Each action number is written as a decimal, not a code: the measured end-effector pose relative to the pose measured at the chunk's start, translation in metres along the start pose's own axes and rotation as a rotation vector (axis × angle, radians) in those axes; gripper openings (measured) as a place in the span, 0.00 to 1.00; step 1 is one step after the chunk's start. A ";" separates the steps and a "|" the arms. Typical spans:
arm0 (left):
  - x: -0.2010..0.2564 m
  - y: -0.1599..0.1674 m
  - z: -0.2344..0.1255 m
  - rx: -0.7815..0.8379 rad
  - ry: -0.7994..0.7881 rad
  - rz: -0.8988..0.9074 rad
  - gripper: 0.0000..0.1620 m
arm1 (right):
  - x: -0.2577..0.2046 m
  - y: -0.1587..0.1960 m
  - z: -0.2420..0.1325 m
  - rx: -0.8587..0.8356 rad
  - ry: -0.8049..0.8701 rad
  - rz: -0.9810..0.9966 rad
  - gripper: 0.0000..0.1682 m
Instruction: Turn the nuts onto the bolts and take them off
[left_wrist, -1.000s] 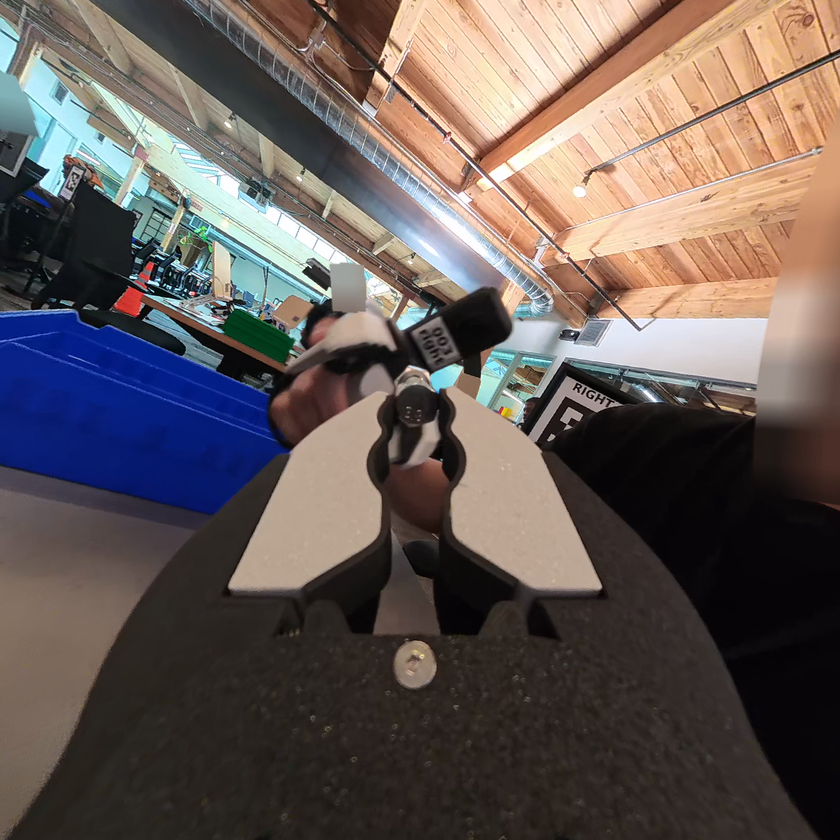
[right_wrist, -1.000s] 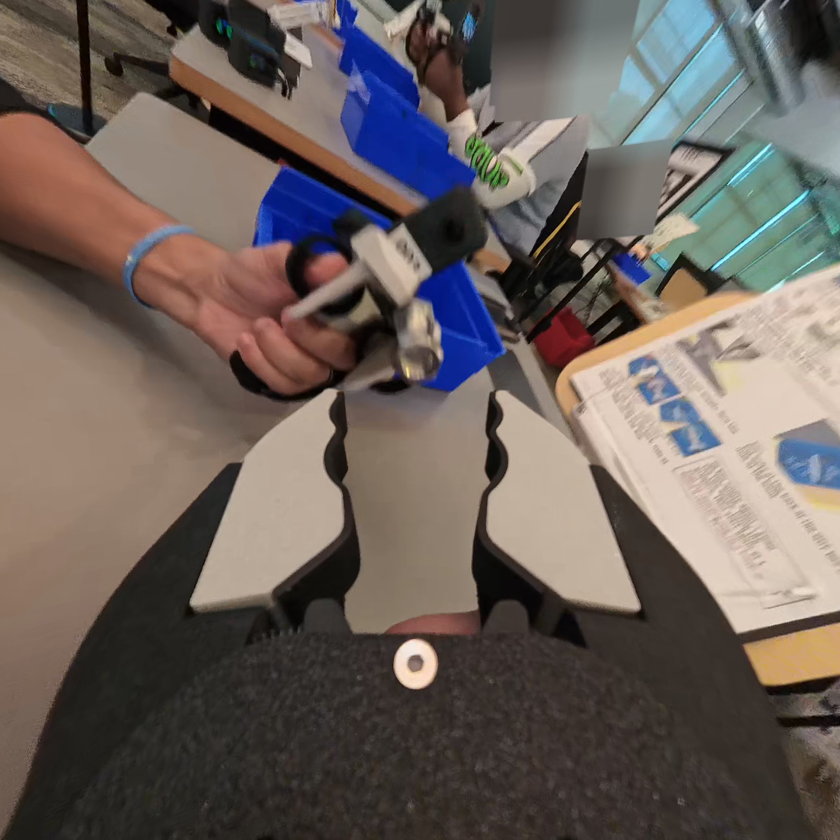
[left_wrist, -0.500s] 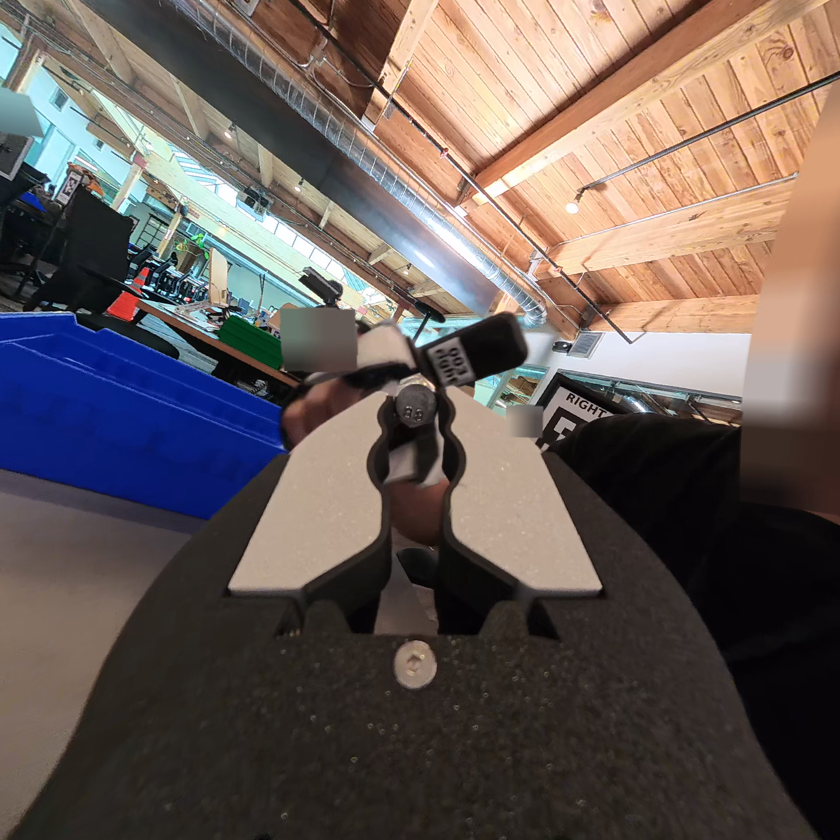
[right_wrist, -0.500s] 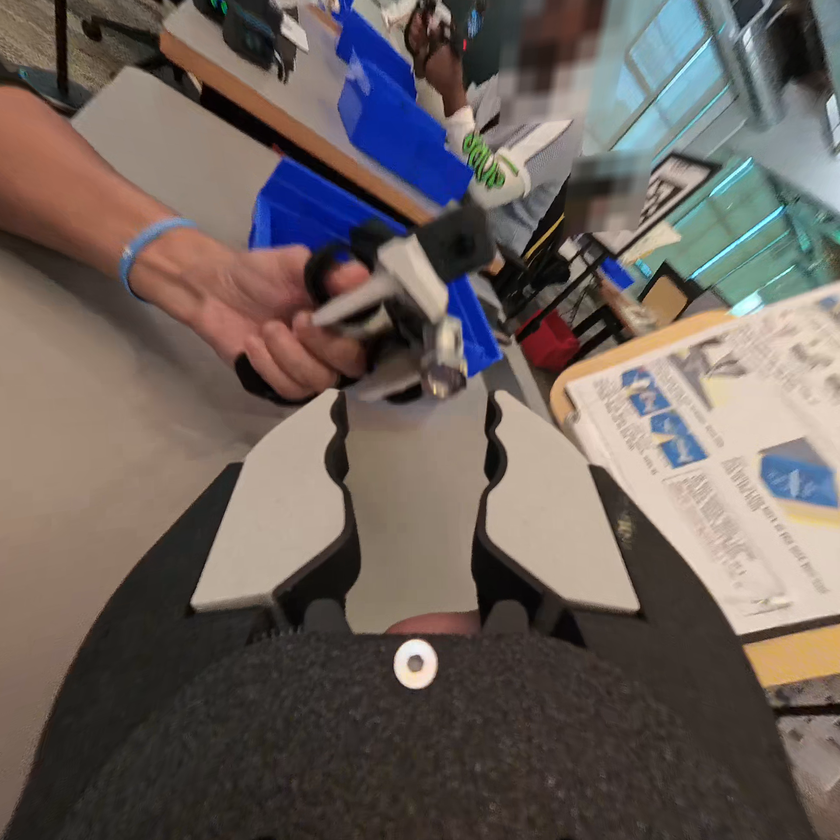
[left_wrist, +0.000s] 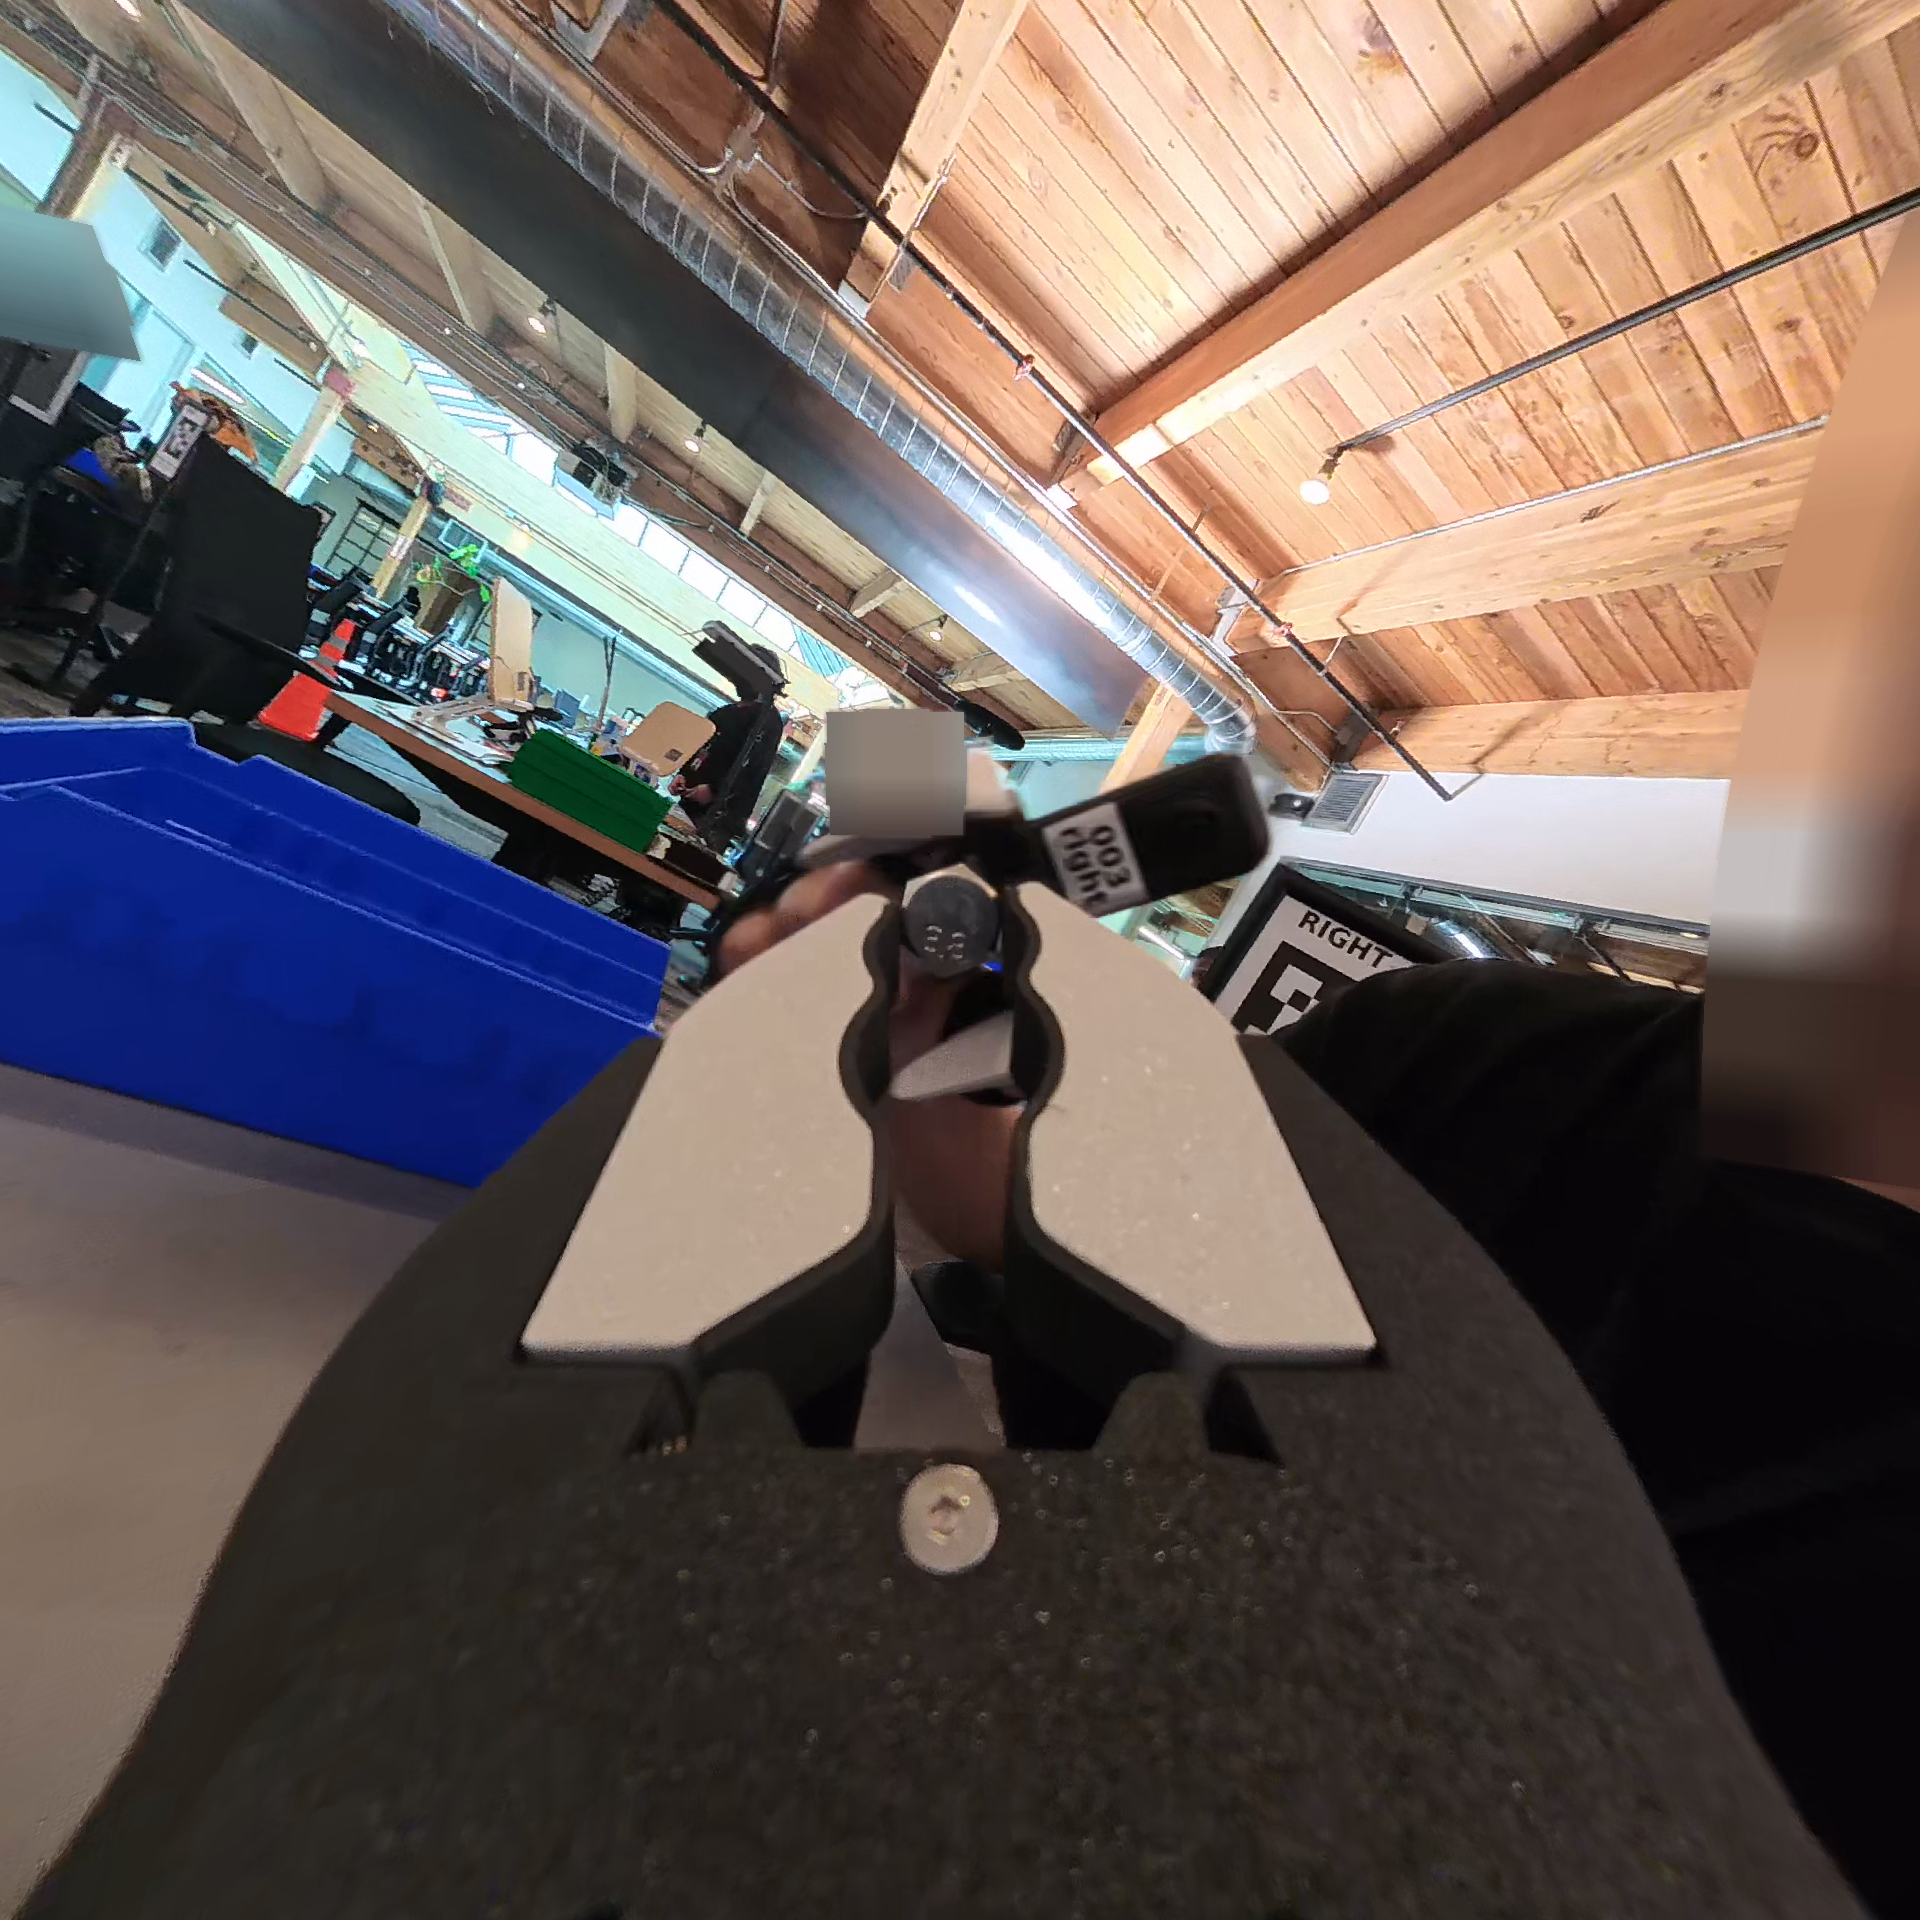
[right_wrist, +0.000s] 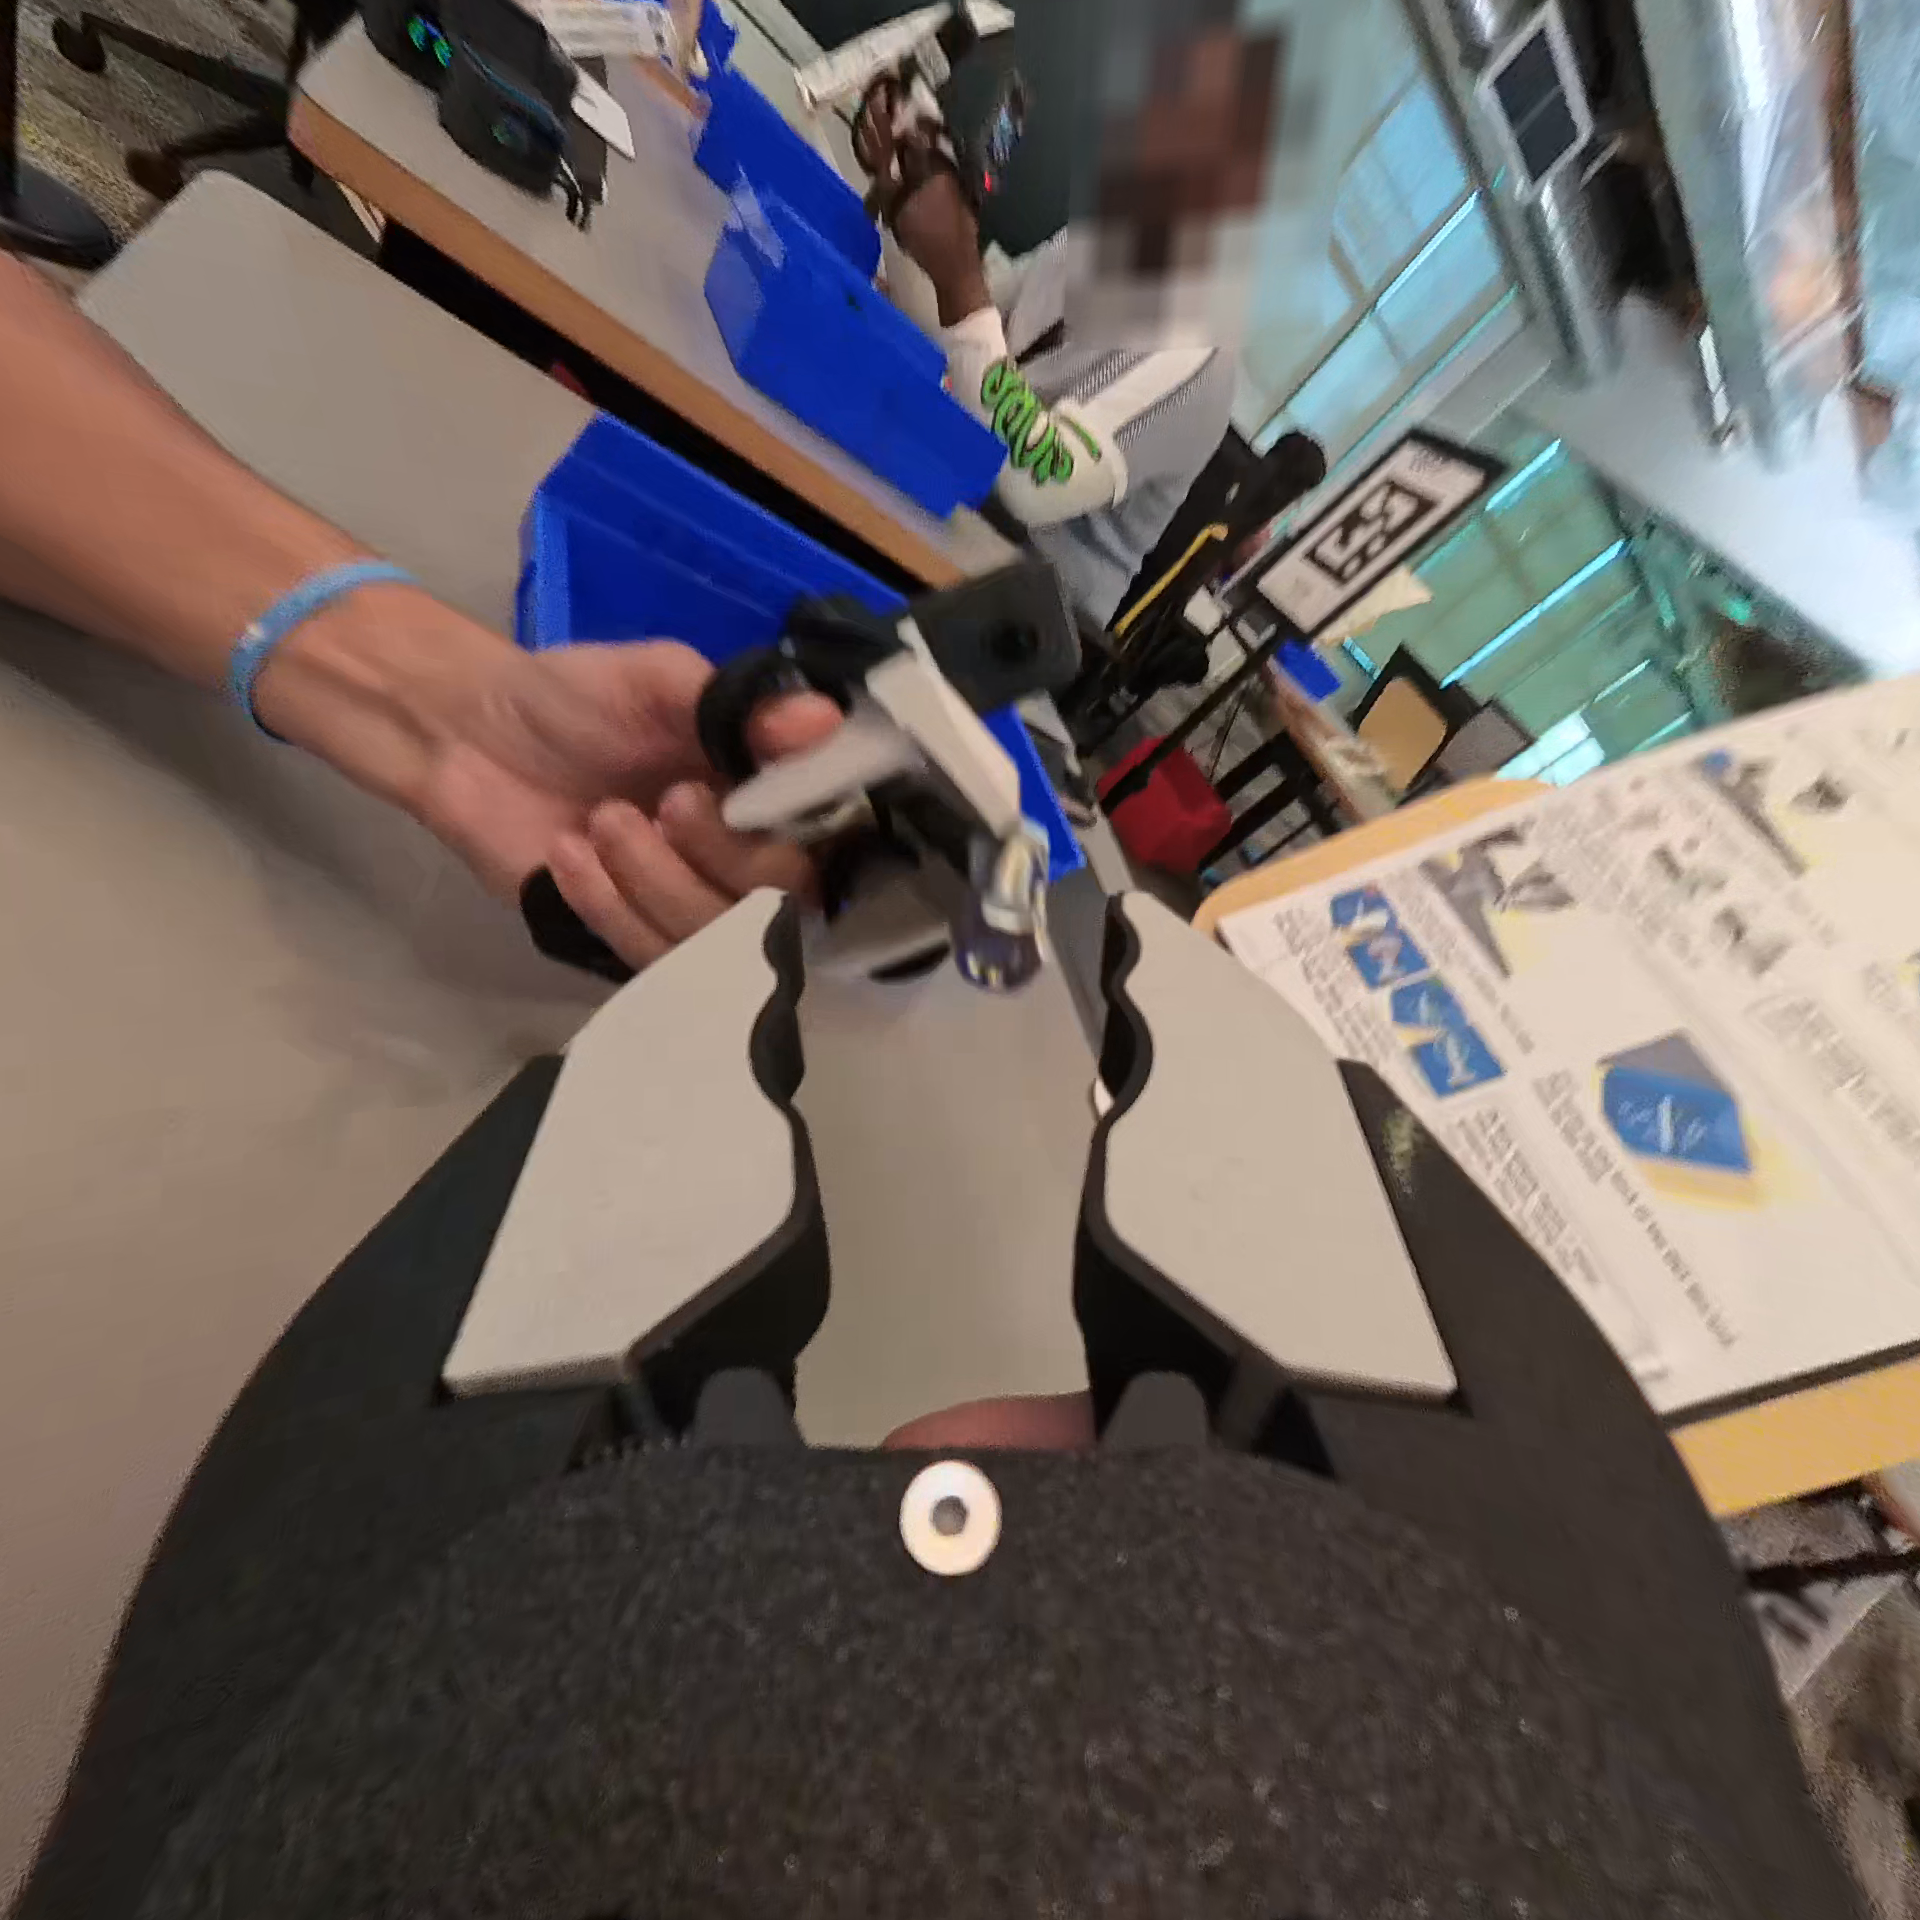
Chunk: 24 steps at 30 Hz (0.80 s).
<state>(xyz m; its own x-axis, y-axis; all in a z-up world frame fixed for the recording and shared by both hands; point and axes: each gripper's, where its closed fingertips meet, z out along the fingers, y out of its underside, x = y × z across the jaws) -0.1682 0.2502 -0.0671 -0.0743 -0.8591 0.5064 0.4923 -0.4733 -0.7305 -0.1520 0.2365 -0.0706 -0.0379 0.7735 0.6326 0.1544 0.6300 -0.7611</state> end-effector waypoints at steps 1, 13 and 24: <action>-0.001 0.000 0.000 0.003 -0.004 -0.004 0.11 | -0.005 -0.010 0.000 0.017 -0.005 -0.020 0.32; -0.004 -0.001 0.000 0.009 -0.028 -0.006 0.11 | 0.004 0.031 0.009 -0.057 0.090 0.030 0.29; -0.011 0.007 0.001 -0.006 -0.028 -0.060 0.11 | 0.002 0.026 0.005 -0.137 0.231 -0.178 0.11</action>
<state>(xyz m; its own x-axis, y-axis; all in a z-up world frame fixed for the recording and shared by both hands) -0.1628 0.2567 -0.0771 -0.0788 -0.8233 0.5622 0.4824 -0.5250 -0.7012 -0.1529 0.2550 -0.0896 0.1468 0.6060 0.7818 0.2976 0.7267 -0.6192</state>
